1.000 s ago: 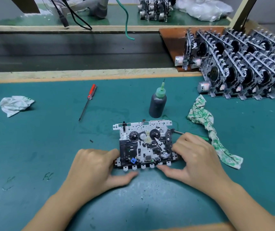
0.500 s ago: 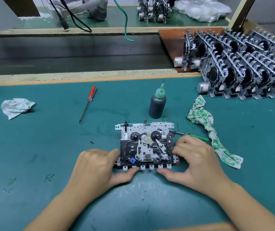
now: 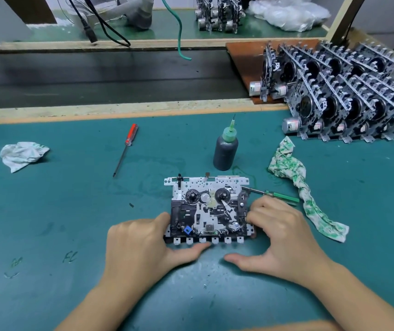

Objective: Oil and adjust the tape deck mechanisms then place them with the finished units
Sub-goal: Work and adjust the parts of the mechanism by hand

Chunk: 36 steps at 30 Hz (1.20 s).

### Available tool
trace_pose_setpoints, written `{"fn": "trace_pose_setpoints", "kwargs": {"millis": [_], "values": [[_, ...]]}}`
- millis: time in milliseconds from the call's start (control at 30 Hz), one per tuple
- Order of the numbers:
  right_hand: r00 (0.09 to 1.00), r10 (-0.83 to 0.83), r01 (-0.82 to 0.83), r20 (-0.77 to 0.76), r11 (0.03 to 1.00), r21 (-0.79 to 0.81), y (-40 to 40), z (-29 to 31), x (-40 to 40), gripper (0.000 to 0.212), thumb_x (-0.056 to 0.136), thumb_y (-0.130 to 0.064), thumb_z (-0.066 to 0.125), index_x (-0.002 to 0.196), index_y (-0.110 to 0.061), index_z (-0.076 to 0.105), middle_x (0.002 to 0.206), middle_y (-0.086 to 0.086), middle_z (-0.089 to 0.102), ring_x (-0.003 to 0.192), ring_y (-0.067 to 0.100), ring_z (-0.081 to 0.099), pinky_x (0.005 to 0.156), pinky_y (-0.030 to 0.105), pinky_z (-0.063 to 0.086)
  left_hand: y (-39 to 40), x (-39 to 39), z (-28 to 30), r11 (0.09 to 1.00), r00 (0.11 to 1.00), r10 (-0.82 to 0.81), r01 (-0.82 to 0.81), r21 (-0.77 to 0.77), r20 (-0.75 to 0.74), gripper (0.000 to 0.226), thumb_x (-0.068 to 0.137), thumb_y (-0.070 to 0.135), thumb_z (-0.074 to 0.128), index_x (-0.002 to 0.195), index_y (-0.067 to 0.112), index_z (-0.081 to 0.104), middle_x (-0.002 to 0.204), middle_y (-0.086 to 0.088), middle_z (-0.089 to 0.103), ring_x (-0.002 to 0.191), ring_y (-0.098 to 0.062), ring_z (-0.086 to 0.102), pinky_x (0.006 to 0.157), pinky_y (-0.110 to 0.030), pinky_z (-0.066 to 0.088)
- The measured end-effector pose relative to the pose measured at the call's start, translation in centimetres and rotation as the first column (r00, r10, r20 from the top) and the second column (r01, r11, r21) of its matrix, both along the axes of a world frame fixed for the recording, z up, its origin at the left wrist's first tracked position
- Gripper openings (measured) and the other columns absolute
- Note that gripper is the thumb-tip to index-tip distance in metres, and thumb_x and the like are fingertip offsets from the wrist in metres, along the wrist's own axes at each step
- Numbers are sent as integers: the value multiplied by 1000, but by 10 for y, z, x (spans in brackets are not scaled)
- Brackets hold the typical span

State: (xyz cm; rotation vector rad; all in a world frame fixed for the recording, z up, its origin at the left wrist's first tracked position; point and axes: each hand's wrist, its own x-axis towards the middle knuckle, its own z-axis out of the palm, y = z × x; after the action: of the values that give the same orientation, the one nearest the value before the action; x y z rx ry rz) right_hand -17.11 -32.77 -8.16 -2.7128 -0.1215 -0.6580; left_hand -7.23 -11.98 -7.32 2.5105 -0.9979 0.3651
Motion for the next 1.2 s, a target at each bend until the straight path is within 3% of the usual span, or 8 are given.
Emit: {"fn": "trace_pose_setpoints", "kwargs": {"millis": [167, 367, 600, 800, 900, 1067, 1200], "values": [[1000, 4, -4, 11, 1000, -17, 1, -1, -1, 59, 66, -64, 67, 54, -8, 50, 58, 1, 49, 59, 20, 48, 54, 32, 41, 3, 4, 0, 1000, 996, 4, -4, 0, -86, 64, 57, 81, 45, 47, 18, 42, 30, -2, 38, 28, -22, 45, 35, -27, 34], [993, -96, 101, 71, 993, -69, 1, -4, 3, 50, 71, -56, 61, 57, -8, 56, 57, -1, 50, 56, 19, 46, 53, 23, 35, 6, 6, 3, 992, 986, -123, 124, 7, -110, 65, 52, 85, 49, 57, 23, 29, 32, 1, 40, 29, -17, 45, 32, -33, 41], [983, -163, 171, 84, 980, -100, 1, -2, 2, 61, 64, -69, 59, 52, -10, 51, 53, -3, 48, 53, 16, 44, 51, 24, 35, 8, -1, -2, 980, 979, -195, 197, 40, -60, 66, 60, 79, 52, 46, 15, 46, 32, 3, 36, 29, -18, 42, 32, -23, 35], [999, -30, 32, 30, 998, -54, -3, -4, 2, 49, 72, -54, 62, 56, -10, 46, 61, 2, 46, 56, 21, 43, 56, 27, 30, 9, -2, 1, 988, 987, -145, 147, 34, -64, 61, 56, 77, 53, 45, 17, 42, 32, 5, 36, 28, -16, 41, 33, -22, 33], [1000, -10, 12, 27, 998, -60, -2, -2, 3, 50, 75, -55, 61, 54, -13, 44, 59, 1, 45, 55, 18, 41, 56, 25, 27, 8, -1, 1, 995, 994, -89, 91, 37, -68, 62, 58, 76, 51, 45, 16, 42, 32, 3, 35, 28, -19, 41, 35, -22, 30], [1000, 23, -23, -5, 1000, -4, -1, 2, 1, 54, 67, -59, 68, 54, -13, 44, 59, -1, 44, 57, 18, 43, 55, 30, 36, 4, -2, -4, 999, 999, 16, -14, 36, -45, 66, 62, 73, 49, 40, 11, 42, 30, -3, 32, 26, -22, 38, 39, -20, 23], [999, 29, -28, 19, 999, -25, -1, 0, 0, 52, 70, -54, 67, 52, -11, 44, 54, 0, 43, 56, 18, 43, 52, 31, 37, 8, 4, -1, 994, 993, -101, 103, 26, -64, 62, 61, 73, 50, 44, 14, 45, 31, 0, 36, 28, -22, 41, 35, -22, 32]]}}
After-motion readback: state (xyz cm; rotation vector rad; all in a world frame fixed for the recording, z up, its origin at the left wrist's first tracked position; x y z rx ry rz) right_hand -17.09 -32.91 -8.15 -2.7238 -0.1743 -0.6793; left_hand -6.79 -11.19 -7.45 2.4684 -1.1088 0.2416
